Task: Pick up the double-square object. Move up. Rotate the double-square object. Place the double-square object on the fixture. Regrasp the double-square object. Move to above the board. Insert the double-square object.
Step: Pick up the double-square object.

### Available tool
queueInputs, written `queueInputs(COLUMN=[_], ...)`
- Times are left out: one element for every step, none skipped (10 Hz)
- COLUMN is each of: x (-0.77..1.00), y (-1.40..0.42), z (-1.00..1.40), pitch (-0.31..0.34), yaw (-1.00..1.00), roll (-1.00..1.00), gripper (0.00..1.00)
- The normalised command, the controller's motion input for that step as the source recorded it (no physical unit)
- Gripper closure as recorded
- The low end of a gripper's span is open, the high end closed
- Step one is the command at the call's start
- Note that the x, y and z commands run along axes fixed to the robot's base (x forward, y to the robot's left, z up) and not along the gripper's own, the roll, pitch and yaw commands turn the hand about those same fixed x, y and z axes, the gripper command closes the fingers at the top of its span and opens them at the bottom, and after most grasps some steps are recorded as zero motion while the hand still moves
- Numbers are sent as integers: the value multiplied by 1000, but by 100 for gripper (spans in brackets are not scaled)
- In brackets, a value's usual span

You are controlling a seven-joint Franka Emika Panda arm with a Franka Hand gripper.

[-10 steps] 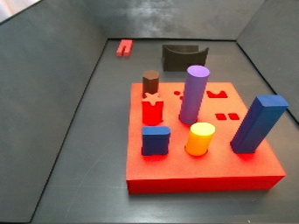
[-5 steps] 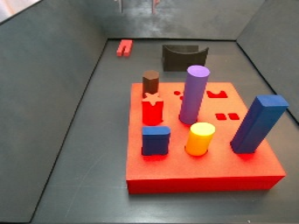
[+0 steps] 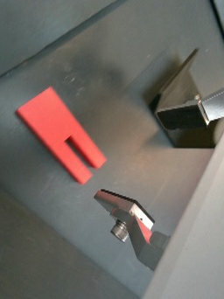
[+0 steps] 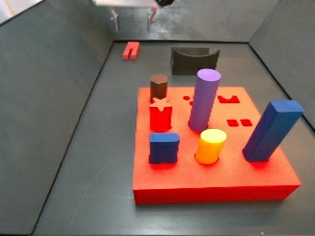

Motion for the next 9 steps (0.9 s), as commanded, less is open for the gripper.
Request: queueInputs(x=[-291,-237,-209,-183,-171,-146,-20,-40,-54], y=[9,66,100,123,134,143,146,134,120], z=[-1000,-1000,-1000,-1000,-1000,-1000,-1000,-1000,-1000], pitch=[-101,-84,-77,-79,-74,-76,-59,-47,-41], yaw=[-43,-23,-11,-3,-6,-6,-40,-77,-94], roll=[34,33,30,29,27,21,0,6,1], gripper=[0,0,0,0,0,0,0,0,0])
